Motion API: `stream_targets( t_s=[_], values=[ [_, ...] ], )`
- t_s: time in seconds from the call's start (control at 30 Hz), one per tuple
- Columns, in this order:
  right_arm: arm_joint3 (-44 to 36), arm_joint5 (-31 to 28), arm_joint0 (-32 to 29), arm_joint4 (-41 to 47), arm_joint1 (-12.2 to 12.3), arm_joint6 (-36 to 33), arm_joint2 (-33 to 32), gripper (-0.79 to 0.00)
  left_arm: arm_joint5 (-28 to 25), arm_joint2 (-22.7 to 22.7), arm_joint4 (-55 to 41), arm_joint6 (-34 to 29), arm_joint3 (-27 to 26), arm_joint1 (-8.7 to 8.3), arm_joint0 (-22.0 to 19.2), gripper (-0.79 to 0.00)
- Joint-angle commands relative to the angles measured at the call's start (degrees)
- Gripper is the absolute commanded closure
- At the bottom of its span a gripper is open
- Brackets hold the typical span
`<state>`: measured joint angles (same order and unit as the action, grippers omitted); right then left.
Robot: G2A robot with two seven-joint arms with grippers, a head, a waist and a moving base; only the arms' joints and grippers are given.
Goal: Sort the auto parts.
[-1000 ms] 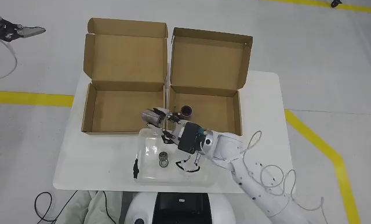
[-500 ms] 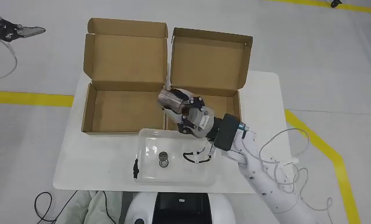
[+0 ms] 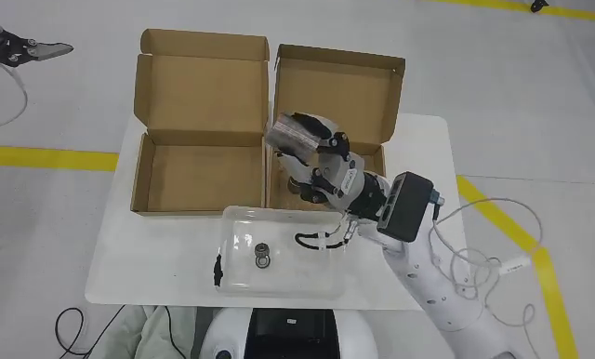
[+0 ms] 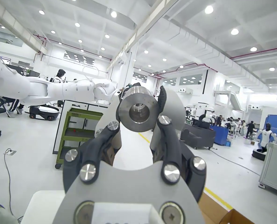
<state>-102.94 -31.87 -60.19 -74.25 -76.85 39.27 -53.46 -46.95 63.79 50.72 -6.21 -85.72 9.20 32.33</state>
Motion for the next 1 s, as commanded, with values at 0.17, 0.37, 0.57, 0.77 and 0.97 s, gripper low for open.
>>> stream_targets(
  t_s=[0.17,0.37,0.57,0.77,0.97],
  values=[
    [0.36,-0.15,1.5,0.76,-0.62,2.58,0.68,0.0,0.0,0.0,0.0,0.0,0.0,0.0,0.0,-0.785],
    [2.08,-1.29,3.7,-0.87,-1.29,5.76,2.27,0.0,0.0,0.0,0.0,0.0,0.0,0.0,0.0,-0.785],
    [4.16,-0.72,4.58,-3.24,-1.75,10.29,2.78,0.0,0.0,0.0,0.0,0.0,0.0,0.0,0.0,-0.785],
    [6.01,-0.56,2.65,-4.41,-1.5,4.51,2.26,0.0,0.0,0.0,0.0,0.0,0.0,0.0,0.0,-0.785],
    [5.97,-2.25,0.75,-6.32,-0.89,-5.66,1.51,0.0,0.0,0.0,0.0,0.0,0.0,0.0,0.0,-0.785]
  ],
)
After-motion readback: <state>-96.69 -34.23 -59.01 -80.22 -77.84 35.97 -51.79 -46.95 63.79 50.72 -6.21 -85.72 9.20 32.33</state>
